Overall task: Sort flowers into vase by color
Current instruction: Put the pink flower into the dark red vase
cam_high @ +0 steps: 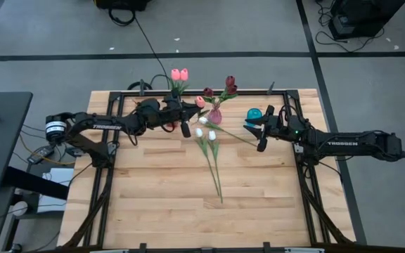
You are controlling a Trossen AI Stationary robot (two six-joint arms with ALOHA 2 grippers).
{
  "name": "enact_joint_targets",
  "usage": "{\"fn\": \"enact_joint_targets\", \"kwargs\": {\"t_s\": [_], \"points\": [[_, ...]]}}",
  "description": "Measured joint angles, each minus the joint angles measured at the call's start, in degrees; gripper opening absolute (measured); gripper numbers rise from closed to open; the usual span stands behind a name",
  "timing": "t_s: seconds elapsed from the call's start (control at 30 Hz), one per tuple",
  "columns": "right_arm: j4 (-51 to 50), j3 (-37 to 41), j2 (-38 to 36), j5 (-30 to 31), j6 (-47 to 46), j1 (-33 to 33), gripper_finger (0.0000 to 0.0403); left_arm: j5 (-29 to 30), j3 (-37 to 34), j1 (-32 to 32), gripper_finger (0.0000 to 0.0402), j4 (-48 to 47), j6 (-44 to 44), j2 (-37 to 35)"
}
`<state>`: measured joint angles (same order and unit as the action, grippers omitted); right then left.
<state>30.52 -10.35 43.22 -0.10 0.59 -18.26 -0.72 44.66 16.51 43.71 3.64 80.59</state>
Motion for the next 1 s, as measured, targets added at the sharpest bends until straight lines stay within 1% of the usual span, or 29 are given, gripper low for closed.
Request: {"fn": "enact_joint_targets", "kwargs": {"t_s": [0.1,0.17,0.27,0.33,0.6,0.67,0.73,0.8,1.0], "points": [[-0.9,0.0,0.0,0.0,-0.3,0.0,0.0133,1.3,0.0,0.0,0.0007,-7.6,0.9,-5.1],[-1.2,0.0,0.0,0.0,-0.4,0.0,0.0133,2.5,0.0,0.0,0.0007,-10.3,1.2,-8.3],[-1.0,0.0,0.0,0.1,-0.3,0.0,0.0133,2.7,0.1,-0.1,0.0007,-13.5,0.6,-11.7],[-0.7,0.0,0.0,0.3,-0.3,0.0,0.0133,2.8,0.1,-0.8,0.0007,-15.7,0.5,-12.7],[-0.6,0.0,0.0,0.3,-1.0,0.0,0.0133,3.2,0.1,-1.7,0.0007,-17.2,1.2,-12.9],[-0.6,0.0,0.0,0.3,-1.0,0.0,0.0133,4.1,-0.1,-1.7,0.0007,-19.3,2.2,-14.6],[-0.9,0.0,0.0,0.4,-1.0,0.0,0.0133,5.2,0.1,-1.8,0.0007,-18.3,2.8,-16.2],[-1.1,0.0,0.0,0.4,-1.0,0.0,0.0133,5.9,0.1,-1.9,0.0007,-19.9,3.3,-18.1],[-1.1,0.0,0.0,0.5,-0.8,0.0,0.0133,7.5,0.0,-2.7,0.0007,-23.2,3.4,-20.9]]}}
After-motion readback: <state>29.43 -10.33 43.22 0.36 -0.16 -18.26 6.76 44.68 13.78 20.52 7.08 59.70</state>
